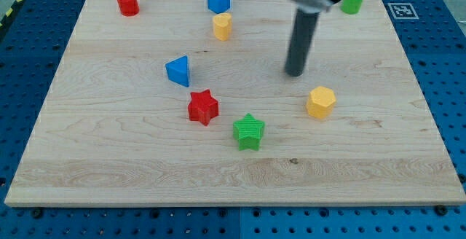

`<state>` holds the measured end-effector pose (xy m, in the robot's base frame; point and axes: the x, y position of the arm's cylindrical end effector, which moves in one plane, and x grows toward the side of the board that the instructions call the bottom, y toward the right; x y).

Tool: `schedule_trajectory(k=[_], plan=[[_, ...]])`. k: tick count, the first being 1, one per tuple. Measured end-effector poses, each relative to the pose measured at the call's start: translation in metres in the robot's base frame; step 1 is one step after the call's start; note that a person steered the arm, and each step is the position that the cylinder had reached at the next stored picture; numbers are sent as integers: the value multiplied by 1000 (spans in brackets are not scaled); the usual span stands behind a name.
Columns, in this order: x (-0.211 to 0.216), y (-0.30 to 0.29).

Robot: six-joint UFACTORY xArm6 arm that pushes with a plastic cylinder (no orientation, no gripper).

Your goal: Push the blue triangle to the left center

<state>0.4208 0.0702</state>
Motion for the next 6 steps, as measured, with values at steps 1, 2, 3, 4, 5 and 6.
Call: schedule_trajectory(k=[1,2,3,4,5,6], plan=[[0,-15],[0,-41],[0,-75],[0,-105],[0,-139],[-1,-170]])
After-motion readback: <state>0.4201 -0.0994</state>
